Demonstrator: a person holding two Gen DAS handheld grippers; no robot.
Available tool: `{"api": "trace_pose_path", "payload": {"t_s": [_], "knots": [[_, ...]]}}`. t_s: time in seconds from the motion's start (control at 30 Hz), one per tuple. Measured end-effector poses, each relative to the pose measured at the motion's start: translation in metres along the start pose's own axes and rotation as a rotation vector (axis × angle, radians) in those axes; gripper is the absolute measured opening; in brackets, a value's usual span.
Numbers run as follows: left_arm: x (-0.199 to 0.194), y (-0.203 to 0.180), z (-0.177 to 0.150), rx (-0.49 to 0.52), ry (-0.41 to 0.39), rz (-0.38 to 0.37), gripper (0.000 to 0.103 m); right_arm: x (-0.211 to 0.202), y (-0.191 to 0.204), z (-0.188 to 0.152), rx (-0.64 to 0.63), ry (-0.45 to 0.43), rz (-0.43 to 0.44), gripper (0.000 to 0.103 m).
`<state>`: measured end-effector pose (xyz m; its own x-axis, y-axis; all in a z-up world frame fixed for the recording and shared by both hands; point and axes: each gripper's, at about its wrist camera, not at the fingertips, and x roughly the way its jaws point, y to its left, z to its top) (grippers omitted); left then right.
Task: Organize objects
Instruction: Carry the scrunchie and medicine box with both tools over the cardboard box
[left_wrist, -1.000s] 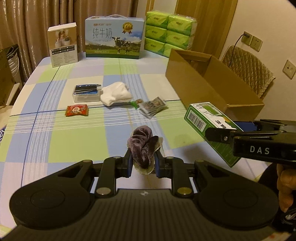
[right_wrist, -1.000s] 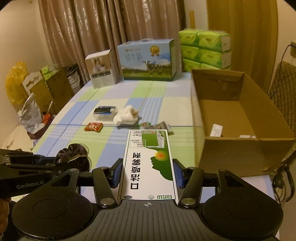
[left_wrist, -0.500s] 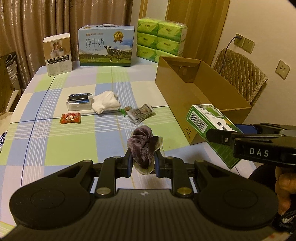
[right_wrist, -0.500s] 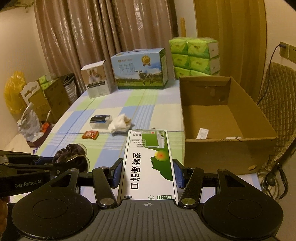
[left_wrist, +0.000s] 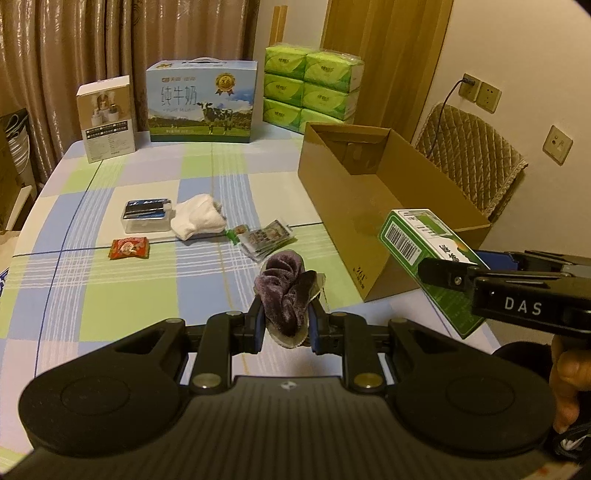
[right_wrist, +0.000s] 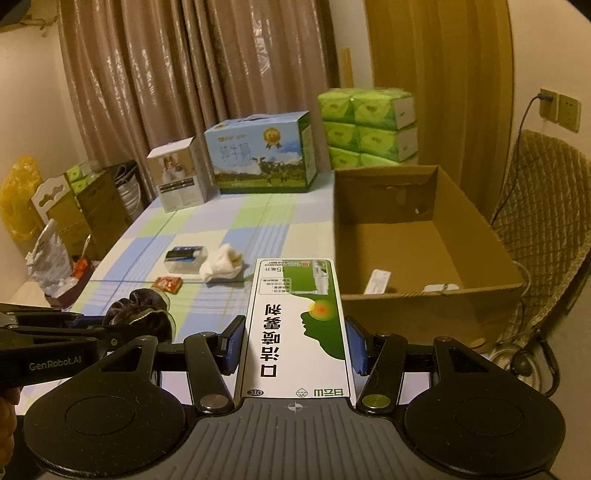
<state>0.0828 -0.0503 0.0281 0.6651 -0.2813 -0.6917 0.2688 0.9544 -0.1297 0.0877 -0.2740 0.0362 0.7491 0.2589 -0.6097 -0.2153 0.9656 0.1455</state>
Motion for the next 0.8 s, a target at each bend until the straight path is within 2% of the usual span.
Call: {"api": "trace_pose_path", "payload": {"t_s": [0.5,0.8], "knots": [[0.030,-0.054,0.037,0.079,-0.007,-0.085,0.018,-0.009,-0.065,0.022,0.031,-0.030,-0.117,0.052],[0.060,-0.088,0.071,0.138,-0.003,-0.123,0.018,0.001,-0.115,0.050,0.052,-0.041,-0.161,0.052]]}}
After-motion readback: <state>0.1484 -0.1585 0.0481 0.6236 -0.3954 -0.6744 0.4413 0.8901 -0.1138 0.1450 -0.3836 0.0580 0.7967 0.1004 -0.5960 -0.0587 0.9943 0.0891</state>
